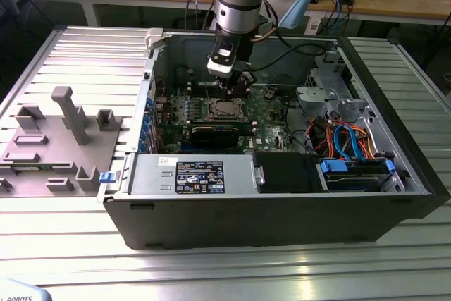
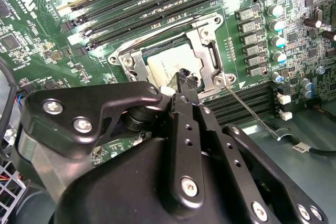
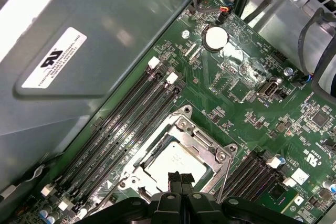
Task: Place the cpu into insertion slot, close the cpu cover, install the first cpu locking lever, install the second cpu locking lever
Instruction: 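Install the first cpu locking lever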
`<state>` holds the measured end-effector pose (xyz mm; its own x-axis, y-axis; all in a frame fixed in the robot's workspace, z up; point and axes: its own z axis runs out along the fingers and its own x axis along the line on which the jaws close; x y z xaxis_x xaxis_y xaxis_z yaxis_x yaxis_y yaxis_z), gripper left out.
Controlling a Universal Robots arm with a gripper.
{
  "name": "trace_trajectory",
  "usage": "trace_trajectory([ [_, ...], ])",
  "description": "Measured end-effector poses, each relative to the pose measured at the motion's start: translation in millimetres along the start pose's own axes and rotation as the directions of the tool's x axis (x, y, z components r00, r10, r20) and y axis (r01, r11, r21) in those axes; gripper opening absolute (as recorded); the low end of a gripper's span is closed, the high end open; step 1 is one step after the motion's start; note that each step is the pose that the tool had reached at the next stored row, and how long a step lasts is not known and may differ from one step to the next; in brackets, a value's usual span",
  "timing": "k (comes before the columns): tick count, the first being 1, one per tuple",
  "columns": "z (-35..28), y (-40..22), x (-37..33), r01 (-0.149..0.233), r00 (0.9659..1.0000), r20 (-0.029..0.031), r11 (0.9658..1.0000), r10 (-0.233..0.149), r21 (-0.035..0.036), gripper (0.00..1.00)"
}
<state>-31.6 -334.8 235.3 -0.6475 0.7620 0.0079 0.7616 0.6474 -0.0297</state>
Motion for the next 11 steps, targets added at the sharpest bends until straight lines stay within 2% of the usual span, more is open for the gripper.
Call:
trace_trajectory([
  [11, 0.0, 0.0, 0.0, 0.007, 1.0, -0.0005, 1.0, -0.007, -0.0005, 0.11],
])
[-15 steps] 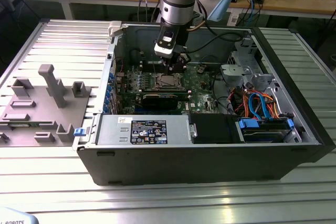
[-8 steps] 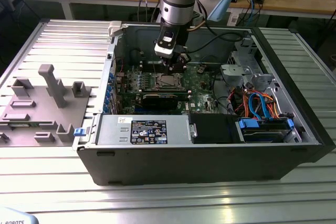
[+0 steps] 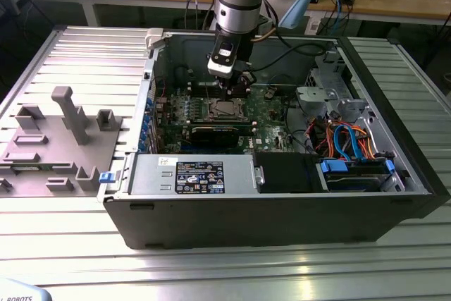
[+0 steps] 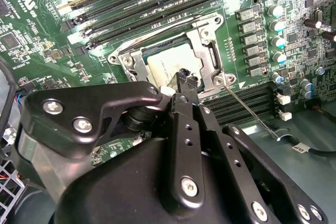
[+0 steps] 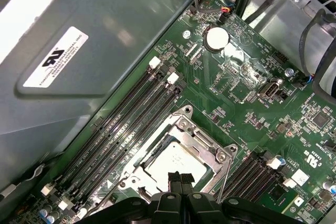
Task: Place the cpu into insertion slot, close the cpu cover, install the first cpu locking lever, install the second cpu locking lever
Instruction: 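Install the first cpu locking lever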
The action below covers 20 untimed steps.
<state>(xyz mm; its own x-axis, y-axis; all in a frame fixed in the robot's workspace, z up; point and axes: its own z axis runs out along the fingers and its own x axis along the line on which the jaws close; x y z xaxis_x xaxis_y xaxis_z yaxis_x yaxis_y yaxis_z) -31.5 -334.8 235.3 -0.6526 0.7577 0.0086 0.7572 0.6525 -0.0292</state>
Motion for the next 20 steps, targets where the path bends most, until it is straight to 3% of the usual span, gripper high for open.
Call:
trace_trajectory([
  [10, -12.6, -0.3, 0.2, 0.005, 1.0, 0.0001, 1.0, -0.005, 0.0, 0.11],
  [20, -13.9, -0.4, 0.2, 0.067, 0.9978, 0.0028, 0.9978, -0.067, 0.0014, 0.11],
])
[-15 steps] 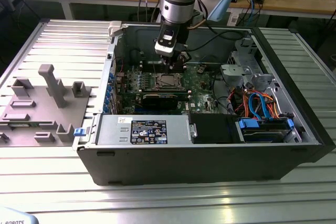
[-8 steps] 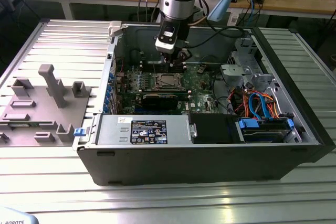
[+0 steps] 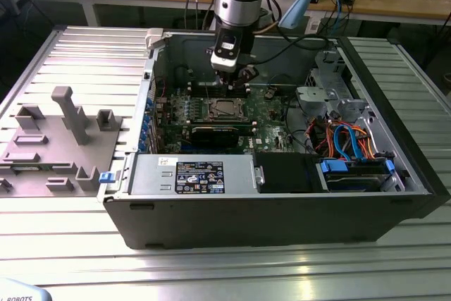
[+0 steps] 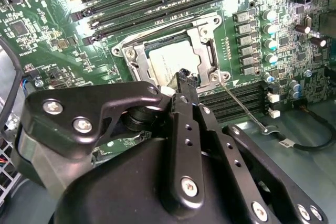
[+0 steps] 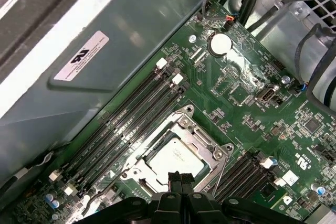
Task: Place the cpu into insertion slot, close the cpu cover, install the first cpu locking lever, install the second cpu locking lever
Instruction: 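Install the first cpu locking lever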
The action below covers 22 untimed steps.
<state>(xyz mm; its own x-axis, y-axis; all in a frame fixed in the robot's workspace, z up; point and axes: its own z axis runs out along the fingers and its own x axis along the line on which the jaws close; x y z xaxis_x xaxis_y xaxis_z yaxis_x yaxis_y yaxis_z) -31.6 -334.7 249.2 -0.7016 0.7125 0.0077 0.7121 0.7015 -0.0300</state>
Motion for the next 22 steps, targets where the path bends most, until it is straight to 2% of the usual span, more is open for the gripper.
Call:
trace_trajectory([
  [3, 0.0, 0.0, 0.0, 0.029, 0.9996, 0.0041, 0.9996, -0.029, 0.0036, 0.11],
  [8, 0.0, 0.1, 0.0, 0.068, 0.9976, 0.0065, 0.9976, -0.068, 0.0052, 0.11],
  [17, 0.0, 0.2, 0.1, 0.113, 0.9935, 0.0096, 0.9935, -0.114, 0.0079, 0.11],
  [18, 0.0, 0.2, 0.1, 0.134, 0.9909, 0.0111, 0.9909, -0.134, 0.0092, 0.11],
  [19, 0.0, 0.2, 0.2, 0.173, 0.9848, 0.0129, 0.9849, -0.173, 0.0106, 0.11],
  [20, 0.0, 0.2, 0.2, 0.188, 0.982, 0.0134, 0.9821, -0.188, 0.0108, 0.11],
  [22, 0.0, 0.2, 0.2, 0.201, 0.9795, 0.0137, 0.9796, -0.201, 0.011, 0.11],
])
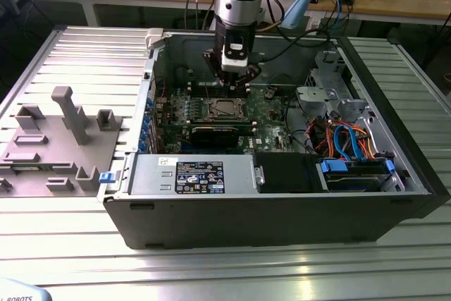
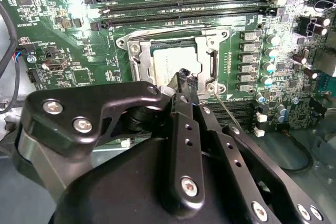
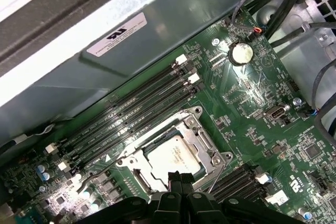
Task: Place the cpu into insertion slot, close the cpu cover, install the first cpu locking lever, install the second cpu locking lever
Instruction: 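Install the first cpu locking lever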
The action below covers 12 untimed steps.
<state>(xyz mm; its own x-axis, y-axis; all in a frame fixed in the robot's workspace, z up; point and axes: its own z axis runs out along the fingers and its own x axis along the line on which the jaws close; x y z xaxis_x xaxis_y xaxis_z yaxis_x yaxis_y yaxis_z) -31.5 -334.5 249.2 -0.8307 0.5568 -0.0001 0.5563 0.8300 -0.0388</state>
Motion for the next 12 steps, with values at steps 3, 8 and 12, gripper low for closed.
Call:
trace_trajectory([
  [3, 0.0, 0.0, 0.0, 0.013, 0.9999, 0.0005, 0.9999, -0.013, 0.0, 0.11],
  [8, 0.0, 0.0, 0.0, 0.022, 0.9998, 0.0009, 0.9998, -0.022, 0.0001, 0.11],
  [12, 0.0, 0.0, 0.0, 0.03, 0.9996, 0.0012, 0.9996, -0.03, 0.0, 0.11],
])
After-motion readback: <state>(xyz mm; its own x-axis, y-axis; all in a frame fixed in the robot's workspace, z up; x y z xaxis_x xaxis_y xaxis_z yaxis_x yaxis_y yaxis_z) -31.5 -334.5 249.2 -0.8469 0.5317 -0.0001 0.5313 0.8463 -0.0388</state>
